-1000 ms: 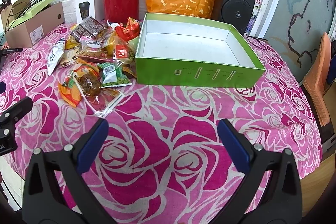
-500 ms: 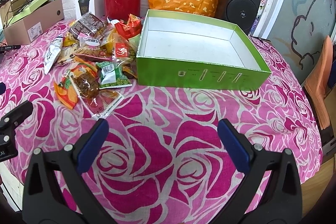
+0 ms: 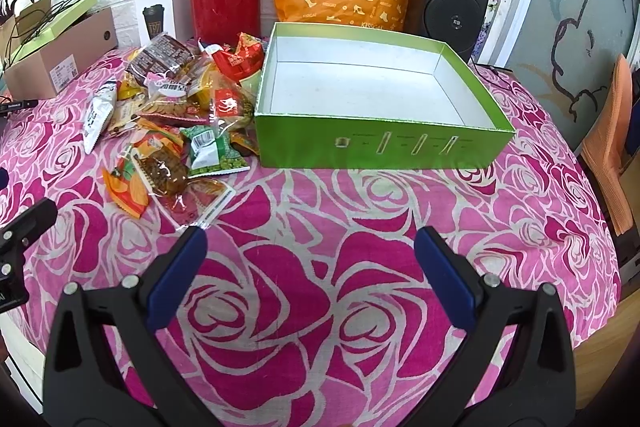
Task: Organize snacks
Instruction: 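Grasp the brown sauce packet with the right gripper, then carry the sauce packet into the box while the left gripper carries the chip bag, then move both grippers back toward the snack pile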
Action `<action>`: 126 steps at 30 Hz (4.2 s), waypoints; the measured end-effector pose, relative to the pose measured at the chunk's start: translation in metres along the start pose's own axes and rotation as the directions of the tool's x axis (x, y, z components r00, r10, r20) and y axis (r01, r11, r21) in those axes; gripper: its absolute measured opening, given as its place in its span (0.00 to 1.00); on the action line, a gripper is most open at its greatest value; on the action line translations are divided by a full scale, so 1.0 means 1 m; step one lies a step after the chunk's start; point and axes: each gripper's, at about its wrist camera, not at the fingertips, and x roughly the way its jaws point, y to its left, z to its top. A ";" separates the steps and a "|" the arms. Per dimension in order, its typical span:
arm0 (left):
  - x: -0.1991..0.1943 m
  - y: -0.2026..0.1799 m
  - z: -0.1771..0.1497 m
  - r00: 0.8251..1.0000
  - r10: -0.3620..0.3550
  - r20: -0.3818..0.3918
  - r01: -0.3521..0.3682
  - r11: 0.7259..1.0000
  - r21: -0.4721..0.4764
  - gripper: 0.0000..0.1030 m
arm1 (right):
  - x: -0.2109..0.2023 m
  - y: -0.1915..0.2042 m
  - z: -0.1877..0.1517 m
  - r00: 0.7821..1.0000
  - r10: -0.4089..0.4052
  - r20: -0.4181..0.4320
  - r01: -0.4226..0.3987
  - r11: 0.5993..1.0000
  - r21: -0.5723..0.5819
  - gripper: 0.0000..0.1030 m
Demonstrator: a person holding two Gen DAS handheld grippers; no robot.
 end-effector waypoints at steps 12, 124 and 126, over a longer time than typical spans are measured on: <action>0.002 0.012 0.013 1.000 -0.008 0.009 0.008 1.000 0.008 1.00 | 0.003 -0.008 0.018 0.991 0.129 0.026 -0.132 0.975 0.181 1.00; 0.113 -0.156 0.165 0.938 -0.343 0.056 0.336 0.937 0.096 0.96 | 0.099 -0.150 0.085 0.986 0.066 0.155 -0.080 0.993 0.084 0.99; 0.107 -0.149 0.163 0.941 -0.332 0.067 0.324 0.941 0.099 0.96 | 0.091 -0.146 0.084 0.988 0.048 0.149 -0.061 0.995 0.083 0.99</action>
